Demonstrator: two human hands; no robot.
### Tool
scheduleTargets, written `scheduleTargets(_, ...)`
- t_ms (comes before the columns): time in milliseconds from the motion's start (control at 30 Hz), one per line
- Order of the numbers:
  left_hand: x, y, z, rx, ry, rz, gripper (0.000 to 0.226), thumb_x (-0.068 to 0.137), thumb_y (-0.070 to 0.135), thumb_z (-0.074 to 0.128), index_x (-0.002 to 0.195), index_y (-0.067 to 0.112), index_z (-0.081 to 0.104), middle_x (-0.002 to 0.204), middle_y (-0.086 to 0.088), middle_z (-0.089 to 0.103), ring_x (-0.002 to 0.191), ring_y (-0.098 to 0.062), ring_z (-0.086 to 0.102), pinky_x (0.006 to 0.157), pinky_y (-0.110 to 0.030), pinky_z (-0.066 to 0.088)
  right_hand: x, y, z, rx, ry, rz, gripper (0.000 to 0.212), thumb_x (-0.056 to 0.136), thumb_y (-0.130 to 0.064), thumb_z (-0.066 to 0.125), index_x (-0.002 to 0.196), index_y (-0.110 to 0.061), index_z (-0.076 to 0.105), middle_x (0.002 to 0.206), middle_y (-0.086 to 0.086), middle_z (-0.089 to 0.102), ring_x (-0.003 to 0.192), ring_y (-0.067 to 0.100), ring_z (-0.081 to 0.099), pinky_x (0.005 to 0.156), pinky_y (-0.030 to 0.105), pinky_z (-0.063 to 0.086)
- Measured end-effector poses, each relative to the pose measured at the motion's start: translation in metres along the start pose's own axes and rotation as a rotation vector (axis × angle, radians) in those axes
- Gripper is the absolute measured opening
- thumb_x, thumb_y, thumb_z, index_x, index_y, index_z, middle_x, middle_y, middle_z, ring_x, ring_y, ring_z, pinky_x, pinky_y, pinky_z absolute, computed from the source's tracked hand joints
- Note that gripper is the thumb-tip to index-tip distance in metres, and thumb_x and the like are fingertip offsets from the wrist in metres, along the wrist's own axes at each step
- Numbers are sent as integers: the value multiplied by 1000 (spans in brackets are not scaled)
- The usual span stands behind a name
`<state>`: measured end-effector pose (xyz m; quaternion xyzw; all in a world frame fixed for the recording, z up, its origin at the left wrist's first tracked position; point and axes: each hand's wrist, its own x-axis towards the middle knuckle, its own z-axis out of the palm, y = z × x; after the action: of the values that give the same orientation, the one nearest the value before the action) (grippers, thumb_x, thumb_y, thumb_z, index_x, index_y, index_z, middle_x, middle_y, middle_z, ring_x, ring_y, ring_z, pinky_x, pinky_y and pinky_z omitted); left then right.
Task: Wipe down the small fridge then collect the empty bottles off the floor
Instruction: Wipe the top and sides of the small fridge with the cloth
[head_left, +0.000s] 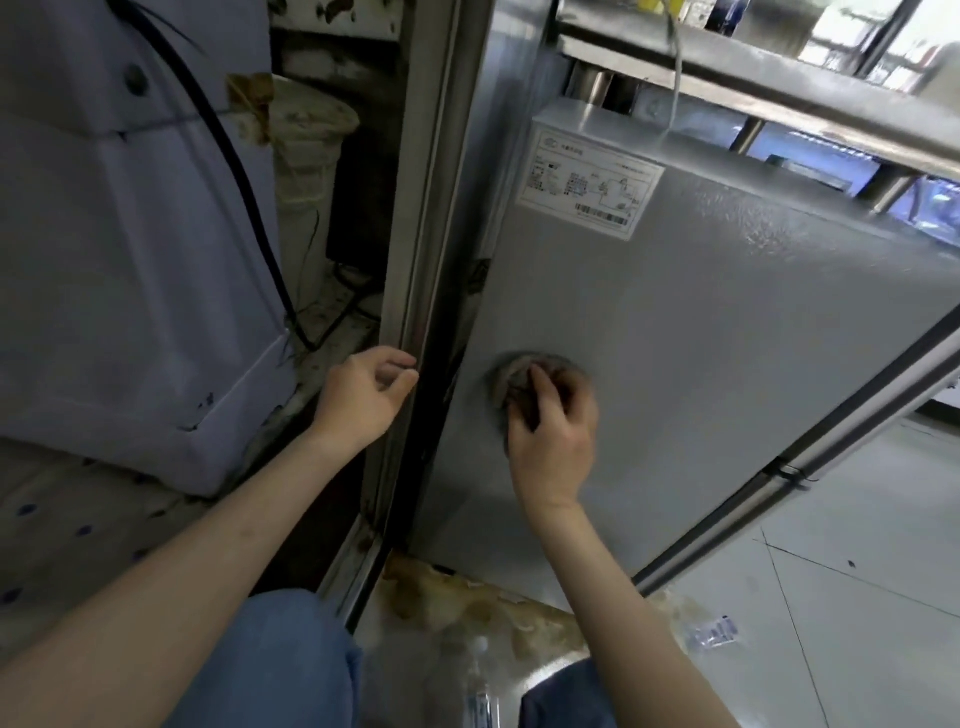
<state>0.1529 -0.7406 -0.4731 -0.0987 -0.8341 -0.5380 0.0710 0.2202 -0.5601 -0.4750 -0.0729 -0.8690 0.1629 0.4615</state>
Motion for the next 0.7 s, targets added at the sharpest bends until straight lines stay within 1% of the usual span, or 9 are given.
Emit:
scheduleTargets(100,-1,-5,-3,16,-15,-2,16,91,25,59,104,20,67,78,15,60,80,-12,60,77,-28,52,-8,-5,15,-120,-44,-191,33,77,-22,55,105,-11,69,106,15,56,87,35,58,51,37,55)
scheduleTargets(167,-2,-9,-5,17,-27,-20,17,91,27,59,105,21,66,84,10,63,86,-14,62,81,-31,53,-15,-4,26,-169,-84,-262,30,76,-16,64,105,-11,69,110,12,49,89,31,50,49,35,54)
scheduleTargets(233,-3,-13,-7,29,-35,-48,19,91,29,58,107,22,65,90,6,64,91,-15,62,83,-32,53,-27,-1,35,-210,-158,-331,42,65,-9,79,105,-11,70,112,9,43,91,28,43,46,32,52)
scheduleTargets(333,-7,-17,-9,45,-27,-64,19,91,29,57,108,21,64,87,9,62,89,-14,62,81,-31,52,-41,5,39,-249,-269,-415,50,57,-7,84,105,-12,70,113,8,42,90,28,41,47,31,51)
scheduleTargets(400,-10,-19,-11,56,-26,-70,20,92,27,57,109,20,64,86,9,61,87,-14,61,80,-29,51,-37,5,35,-208,-221,-385,49,59,-4,81,106,-11,69,113,9,42,89,28,41,52,34,53)
scheduleTargets(500,-11,-22,-12,65,-27,-82,21,92,26,57,110,18,64,93,4,63,86,-14,60,79,-28,50,-11,-8,27,-114,-15,-293,40,70,2,70,109,-10,69,112,12,53,89,30,41,65,37,53)
scheduleTargets(567,-11,-24,-11,73,-23,-88,21,92,26,57,110,17,64,93,3,63,85,-13,59,77,-25,47,7,-20,23,-92,75,-274,36,75,3,66,109,-11,69,109,15,60,89,29,42,70,37,52)
scheduleTargets(633,-12,-25,-9,85,-22,-92,21,92,27,57,109,17,64,90,6,62,83,-13,58,74,-23,43,15,-25,23,-98,99,-290,35,77,2,64,110,-10,69,113,13,56,90,28,41,73,38,51)
scheduleTargets(700,-13,-24,-9,90,-28,-96,22,92,27,57,110,17,64,88,8,60,84,-13,58,74,-23,43,12,-25,25,-131,85,-344,34,79,2,60,110,-9,68,117,9,46,91,29,41,75,40,52)
